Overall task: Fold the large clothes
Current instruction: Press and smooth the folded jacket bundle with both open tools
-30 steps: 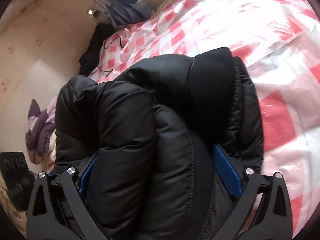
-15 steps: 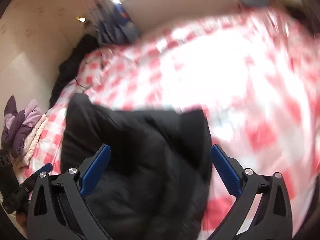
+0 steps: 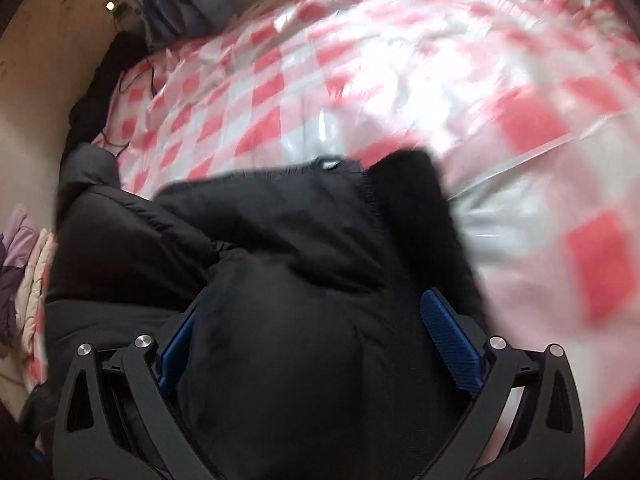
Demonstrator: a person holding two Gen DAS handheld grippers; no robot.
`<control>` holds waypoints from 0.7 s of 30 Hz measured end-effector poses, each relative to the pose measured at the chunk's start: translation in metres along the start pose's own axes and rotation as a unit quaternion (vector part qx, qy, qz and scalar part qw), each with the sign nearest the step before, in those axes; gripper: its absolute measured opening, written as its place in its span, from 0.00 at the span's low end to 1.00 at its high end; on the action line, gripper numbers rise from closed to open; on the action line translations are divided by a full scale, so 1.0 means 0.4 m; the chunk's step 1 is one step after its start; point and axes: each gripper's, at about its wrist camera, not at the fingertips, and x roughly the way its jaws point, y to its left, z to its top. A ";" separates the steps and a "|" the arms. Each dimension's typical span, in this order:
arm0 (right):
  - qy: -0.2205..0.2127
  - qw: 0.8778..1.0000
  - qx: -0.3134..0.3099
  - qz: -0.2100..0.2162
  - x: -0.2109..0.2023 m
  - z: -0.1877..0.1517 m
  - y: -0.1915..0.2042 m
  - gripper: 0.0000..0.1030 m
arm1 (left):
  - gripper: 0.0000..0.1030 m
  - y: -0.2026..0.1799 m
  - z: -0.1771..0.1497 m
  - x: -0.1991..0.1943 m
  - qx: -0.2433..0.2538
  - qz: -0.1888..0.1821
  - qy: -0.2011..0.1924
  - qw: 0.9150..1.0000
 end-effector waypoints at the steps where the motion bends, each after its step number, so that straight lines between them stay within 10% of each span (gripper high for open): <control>1: -0.027 0.999 -0.017 0.003 -0.061 -0.005 0.019 0.94 | 0.84 0.008 0.001 -0.012 -0.013 -0.005 -0.003 1.000; 4: -0.094 0.992 -0.080 0.012 -0.242 -0.093 0.077 0.94 | 0.84 0.016 0.002 -0.045 -0.027 -0.012 -0.013 0.999; 8: 0.004 0.987 -0.145 -0.065 -0.147 -0.207 0.092 0.94 | 0.84 0.008 -0.002 -0.075 -0.025 -0.005 -0.021 0.999; 12: 0.046 0.995 -0.080 -0.044 -0.125 -0.223 0.045 0.94 | 0.85 0.001 -0.009 -0.100 -0.018 0.016 -0.028 0.999; 17: -0.046 0.998 -0.046 -0.028 -0.292 -0.298 0.055 0.94 | 0.85 -0.005 -0.020 -0.133 0.008 0.045 -0.026 0.999; 21: 0.047 0.997 -0.056 -0.025 -0.223 -0.360 0.034 0.94 | 0.85 0.003 -0.024 -0.146 0.011 0.059 -0.020 0.998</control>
